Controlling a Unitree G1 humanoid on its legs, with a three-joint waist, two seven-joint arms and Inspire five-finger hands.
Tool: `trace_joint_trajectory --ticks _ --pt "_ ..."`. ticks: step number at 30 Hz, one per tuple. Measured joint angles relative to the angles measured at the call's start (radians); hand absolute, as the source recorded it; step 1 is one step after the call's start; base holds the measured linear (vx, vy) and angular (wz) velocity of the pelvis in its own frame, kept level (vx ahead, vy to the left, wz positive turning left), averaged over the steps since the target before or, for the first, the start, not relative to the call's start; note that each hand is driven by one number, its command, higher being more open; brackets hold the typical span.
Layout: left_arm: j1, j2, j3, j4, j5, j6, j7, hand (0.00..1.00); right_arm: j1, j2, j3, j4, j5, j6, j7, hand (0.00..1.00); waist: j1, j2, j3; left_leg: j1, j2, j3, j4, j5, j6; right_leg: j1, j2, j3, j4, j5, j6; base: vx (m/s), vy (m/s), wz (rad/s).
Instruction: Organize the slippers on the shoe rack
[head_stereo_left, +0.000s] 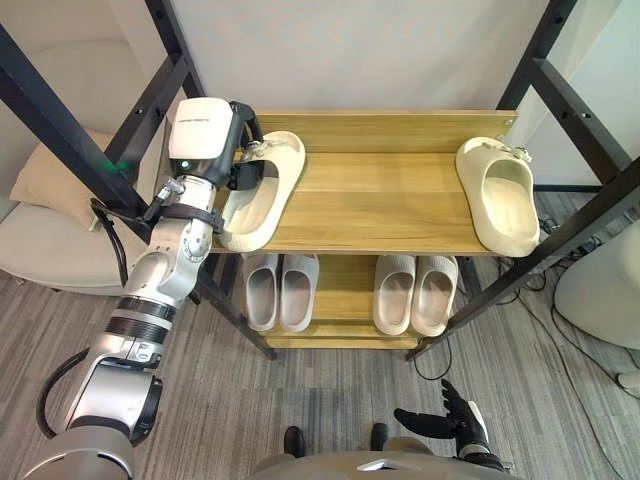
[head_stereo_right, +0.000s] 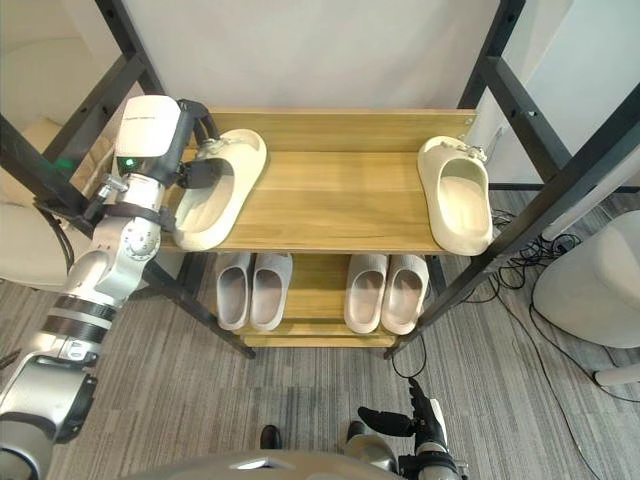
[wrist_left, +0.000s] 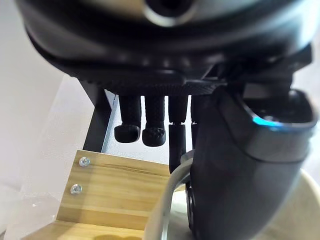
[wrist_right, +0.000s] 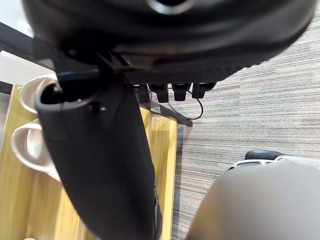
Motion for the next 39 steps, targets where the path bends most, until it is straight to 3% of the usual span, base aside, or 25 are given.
trace_joint_trajectory --ticks 10,17,28,39 --pt "-0.010 -0.138 -0.032 -0.076 -0.001 0.004 0.000 0.00 0.000 0.000 0.001 -0.007 0.000 0.001 0.001 1.00 -0.005 0.001 0.001 0.019 0.001 -0.004 0.000 -0.002 0.002 0.011 -0.001 0.002 0.025 -0.016 -0.002 0.00 0.000 0.00" --pt "-0.107 -0.203 -0.060 -0.066 -0.024 0.024 0.000 0.00 0.001 0.000 0.001 -0.010 0.001 0.001 0.001 1.00 -0.017 0.001 0.001 0.020 0.002 0.004 0.000 -0.002 0.002 -0.006 -0.002 0.012 0.053 -0.029 -0.003 0.00 0.006 -0.03" --pt "-0.269 -0.211 -0.086 0.076 -0.066 0.051 0.005 0.00 0.008 -0.003 -0.002 -0.058 0.002 0.003 0.000 1.00 -0.064 0.022 0.031 0.023 0.004 0.070 0.000 -0.014 0.004 -0.046 0.002 0.077 0.073 -0.029 -0.002 0.00 0.018 -0.18" --pt "-0.335 -0.182 -0.086 0.111 -0.135 0.061 0.011 0.00 0.012 0.002 -0.028 -0.075 0.010 0.005 -0.001 1.00 -0.069 0.033 0.062 0.016 0.006 0.104 0.000 -0.022 0.006 -0.079 0.007 0.113 0.081 -0.028 -0.002 -0.01 0.016 -0.09"
